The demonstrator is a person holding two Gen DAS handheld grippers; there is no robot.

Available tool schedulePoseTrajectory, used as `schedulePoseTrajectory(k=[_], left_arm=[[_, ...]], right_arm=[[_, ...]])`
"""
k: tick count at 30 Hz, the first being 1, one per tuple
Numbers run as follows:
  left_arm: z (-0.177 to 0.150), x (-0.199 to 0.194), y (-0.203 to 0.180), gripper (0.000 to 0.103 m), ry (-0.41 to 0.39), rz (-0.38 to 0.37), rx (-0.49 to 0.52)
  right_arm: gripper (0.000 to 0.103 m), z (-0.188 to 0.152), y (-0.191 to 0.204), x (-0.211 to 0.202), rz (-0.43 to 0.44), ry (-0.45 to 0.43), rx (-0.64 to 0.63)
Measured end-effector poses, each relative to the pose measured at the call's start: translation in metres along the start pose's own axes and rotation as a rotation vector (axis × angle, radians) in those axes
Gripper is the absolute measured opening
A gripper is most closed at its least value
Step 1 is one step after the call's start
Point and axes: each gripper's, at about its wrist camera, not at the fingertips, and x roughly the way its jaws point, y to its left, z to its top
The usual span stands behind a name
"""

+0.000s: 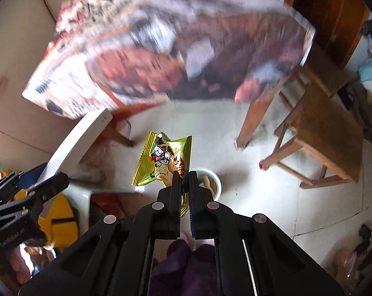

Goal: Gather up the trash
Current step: 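Carry white carton and snack bag down toward the white bucket, then open right gripper dropping snack bag into bucket while left gripper releases white carton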

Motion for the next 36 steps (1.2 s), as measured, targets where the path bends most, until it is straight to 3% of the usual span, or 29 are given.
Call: schedulePoseTrajectory(k=[9,16,19,20,21,22,33,36], left_arm=[[-0.055,0.152,0.0,0.051,0.167,-0.018,-0.083],[-0.086,0.237,0.025,0.052,0.239,0.009,-0.119],[-0.091,0.258,0.03,0.052,0.255,0.009,-0.119],[-0.094,0.267,0.032,0.051,0.262,0.012,-0.113],[-0.095,0.274,0.032,0.051,0.267,0.016,-0.109],[-0.095,0.28,0.032,0.052,0.273,0.017,-0.106],[-0.084,0.331,-0.001,0.052,0.326,-0.054,-0.072],[-0.074,0.329,-0.015,0.057,0.337,0.007,0.006]], right_arm=[[0.005,-0.027,-0.031,0.142,-0.008,0.116,-0.084],[0.009,-0.041,-0.038,0.232,0.001,0.183,-0.114],[0.023,-0.045,-0.037,0.254,0.014,0.228,-0.116],[0.035,-0.048,-0.038,0.262,0.012,0.246,-0.1],[0.045,-0.049,-0.04,0.265,0.016,0.251,-0.088],[0.047,-0.051,-0.043,0.268,0.025,0.254,-0.069],[0.047,-0.059,-0.07,0.255,0.0,0.246,-0.004],[0.047,-0.056,-0.072,0.246,-0.014,0.228,-0.013]])
